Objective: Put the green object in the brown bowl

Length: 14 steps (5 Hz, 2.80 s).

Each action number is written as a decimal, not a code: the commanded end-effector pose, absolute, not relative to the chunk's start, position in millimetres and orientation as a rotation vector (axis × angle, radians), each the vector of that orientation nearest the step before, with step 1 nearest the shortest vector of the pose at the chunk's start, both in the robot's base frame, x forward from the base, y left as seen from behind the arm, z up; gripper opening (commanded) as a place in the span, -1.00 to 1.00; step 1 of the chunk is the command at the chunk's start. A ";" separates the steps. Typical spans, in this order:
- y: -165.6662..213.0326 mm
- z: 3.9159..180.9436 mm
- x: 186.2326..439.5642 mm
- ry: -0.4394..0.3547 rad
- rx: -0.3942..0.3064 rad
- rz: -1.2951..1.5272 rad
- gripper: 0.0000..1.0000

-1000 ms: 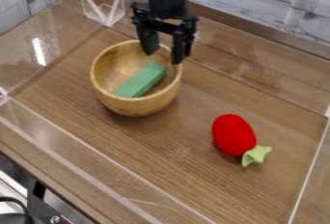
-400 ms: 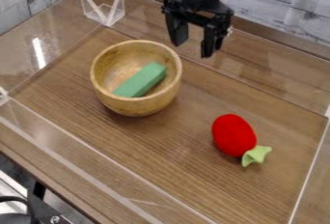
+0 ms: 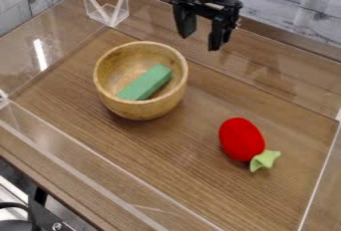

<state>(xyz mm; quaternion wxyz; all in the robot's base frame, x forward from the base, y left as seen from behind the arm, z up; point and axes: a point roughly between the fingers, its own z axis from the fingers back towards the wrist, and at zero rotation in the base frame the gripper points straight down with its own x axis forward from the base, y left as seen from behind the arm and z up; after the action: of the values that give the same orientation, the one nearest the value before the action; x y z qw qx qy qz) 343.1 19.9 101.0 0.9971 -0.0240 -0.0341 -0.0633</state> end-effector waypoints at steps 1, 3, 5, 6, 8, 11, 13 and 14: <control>31.0 116.8 351.2 -0.116 -0.032 -0.160 1.00; 28.8 79.2 353.7 -0.104 -0.027 -0.075 1.00; 36.6 106.2 357.0 -0.138 -0.025 -0.013 1.00; 38.1 114.9 364.1 -0.156 -0.020 0.004 1.00; 48.6 109.1 356.4 -0.147 -0.014 0.027 1.00; 45.7 98.6 351.0 -0.173 -0.032 0.095 1.00; 31.2 84.2 359.0 -0.169 -0.049 0.085 1.00; 22.9 72.6 363.8 -0.152 -0.058 0.060 1.00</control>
<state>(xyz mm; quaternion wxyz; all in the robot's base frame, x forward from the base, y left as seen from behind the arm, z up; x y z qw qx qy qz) 359.0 23.0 62.6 0.9972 -0.0303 -0.0593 0.0354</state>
